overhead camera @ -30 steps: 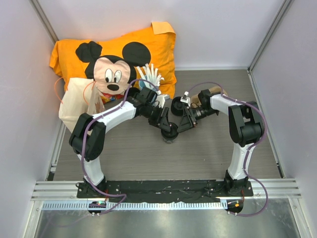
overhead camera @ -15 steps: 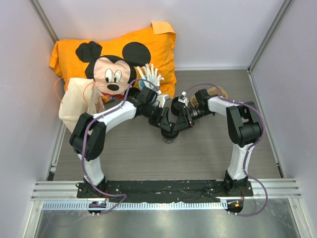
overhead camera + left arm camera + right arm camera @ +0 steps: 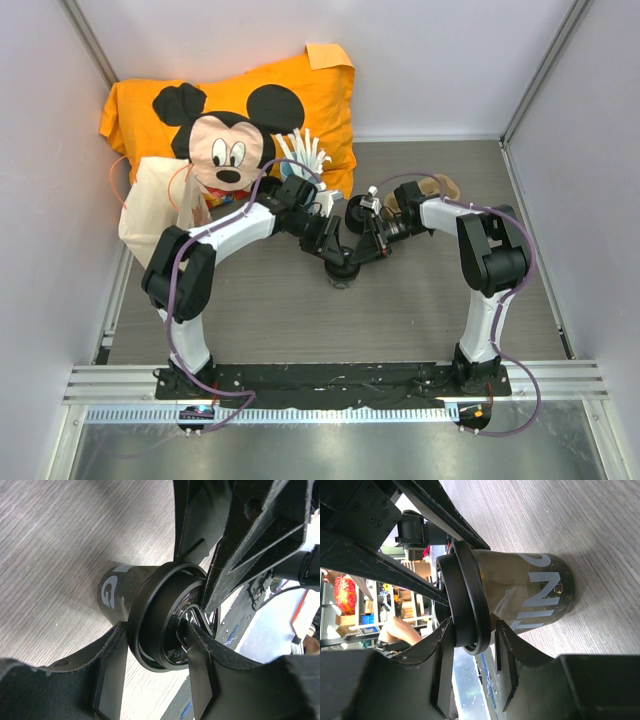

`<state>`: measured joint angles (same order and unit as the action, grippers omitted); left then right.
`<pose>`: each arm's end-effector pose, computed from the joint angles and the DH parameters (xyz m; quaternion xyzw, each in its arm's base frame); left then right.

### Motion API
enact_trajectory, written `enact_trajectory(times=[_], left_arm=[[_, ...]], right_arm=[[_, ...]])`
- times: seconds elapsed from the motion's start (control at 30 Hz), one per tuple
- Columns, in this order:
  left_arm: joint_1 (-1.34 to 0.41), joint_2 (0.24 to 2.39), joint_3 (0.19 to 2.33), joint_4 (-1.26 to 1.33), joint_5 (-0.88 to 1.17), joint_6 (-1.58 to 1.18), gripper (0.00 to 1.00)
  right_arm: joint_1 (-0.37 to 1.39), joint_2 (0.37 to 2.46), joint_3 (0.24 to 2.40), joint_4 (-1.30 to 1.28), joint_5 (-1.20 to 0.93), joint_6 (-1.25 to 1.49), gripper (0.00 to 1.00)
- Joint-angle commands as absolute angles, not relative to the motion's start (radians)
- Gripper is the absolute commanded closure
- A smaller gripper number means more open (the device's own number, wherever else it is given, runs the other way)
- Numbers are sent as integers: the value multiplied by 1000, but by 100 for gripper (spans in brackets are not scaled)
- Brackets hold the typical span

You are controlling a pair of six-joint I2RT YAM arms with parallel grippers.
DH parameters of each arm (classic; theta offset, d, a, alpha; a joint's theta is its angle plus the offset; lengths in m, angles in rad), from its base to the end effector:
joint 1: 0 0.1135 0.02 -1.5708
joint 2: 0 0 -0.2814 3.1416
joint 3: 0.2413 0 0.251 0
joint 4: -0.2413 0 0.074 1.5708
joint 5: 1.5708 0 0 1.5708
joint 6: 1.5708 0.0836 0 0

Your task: Pack the takeout coffee

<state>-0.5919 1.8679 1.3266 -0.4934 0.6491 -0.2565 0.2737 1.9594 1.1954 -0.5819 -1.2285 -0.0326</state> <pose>0.3154 -0.2729 0.1875 0.2358 0.8870 -0.3836 0.1022 0.3319 0.1750 0.1491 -0.1878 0.7927 0.5796 0.0222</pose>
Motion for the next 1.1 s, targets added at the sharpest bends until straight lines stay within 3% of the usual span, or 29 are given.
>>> enact_trajectory(times=[0.0,0.33,0.5,0.6,0.83,1.07], left_arm=[[-606,2029,1252,-546,446,-118,83],[-606,2051,1233,-535,471,-114,83],[-607,2034,1221,-534,448,-126,84],[-607,2029,1226,-543,430,-130,86],[-606,2026,1236,-554,417,-141,87],[-595,1999,1242,-554,431,-144,77]], right_arm=[[318,1980,1163,-494,-1154,-55,69],[322,1979,1233,-584,-1089,-118,66],[322,1895,1272,-595,-1039,-127,37],[316,1855,1301,-606,-1017,-117,32],[311,1832,1282,-618,-1042,-104,30],[302,1832,1301,-705,-1057,-178,30]])
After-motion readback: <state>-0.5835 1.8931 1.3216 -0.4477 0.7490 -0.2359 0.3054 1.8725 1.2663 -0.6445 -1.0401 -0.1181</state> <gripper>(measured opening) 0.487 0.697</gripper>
